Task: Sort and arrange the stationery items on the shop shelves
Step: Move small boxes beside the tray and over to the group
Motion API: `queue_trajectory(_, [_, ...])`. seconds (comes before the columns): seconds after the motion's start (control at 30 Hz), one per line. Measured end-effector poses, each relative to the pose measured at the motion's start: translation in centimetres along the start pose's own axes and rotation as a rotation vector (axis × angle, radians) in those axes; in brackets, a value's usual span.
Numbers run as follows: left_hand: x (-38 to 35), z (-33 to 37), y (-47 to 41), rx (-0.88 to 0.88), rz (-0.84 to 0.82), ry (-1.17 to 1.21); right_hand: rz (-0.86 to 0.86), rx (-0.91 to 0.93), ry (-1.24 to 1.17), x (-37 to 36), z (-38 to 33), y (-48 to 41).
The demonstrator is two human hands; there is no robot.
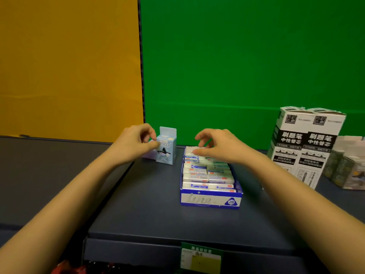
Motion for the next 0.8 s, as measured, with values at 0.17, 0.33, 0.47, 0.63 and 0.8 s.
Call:
queue_trajectory(0.17, [-0.9,-4.4,-2.4,0.237,-0.006,-0.110,-0.053,-0.065,-0.123,-3.3,-2.0,-4.1])
queue_trajectory(0.33, [-3.0,-7.8,-3.7,0.414,-0.064,-0.156,-0.095,-0.108,-0.086,-6.0,-2.2,-6.3])
queue_trajectory(0.47, [-4.5,-9.3,-4.0,0.460,-0.142,-0.156,-0.015,-0.116,-0.162,-5.5,-1.9,-6.8])
queue_trajectory(0.63, [-5.8,-8.7,-4.2,0.496,-0.164,-0.193,0.182,-0.187,-0.353,-1.5,-1.4,-6.0])
queue_trajectory(0.8, [-6.2,-8.3,-4.2,0.475,-0.085,-0.255,0.234,-0.218,-0.432,0.1,-0.8,-4.2])
Point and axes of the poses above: each hand's wrist, its own y-axis away from the middle knuckle, its own x-axis out of the back of the hand, z = x × y, the point moved 6 cm from there along -y, towards the middle knuckle, and after that the axes turned 7 degrees about z, right-handed, at the moved point
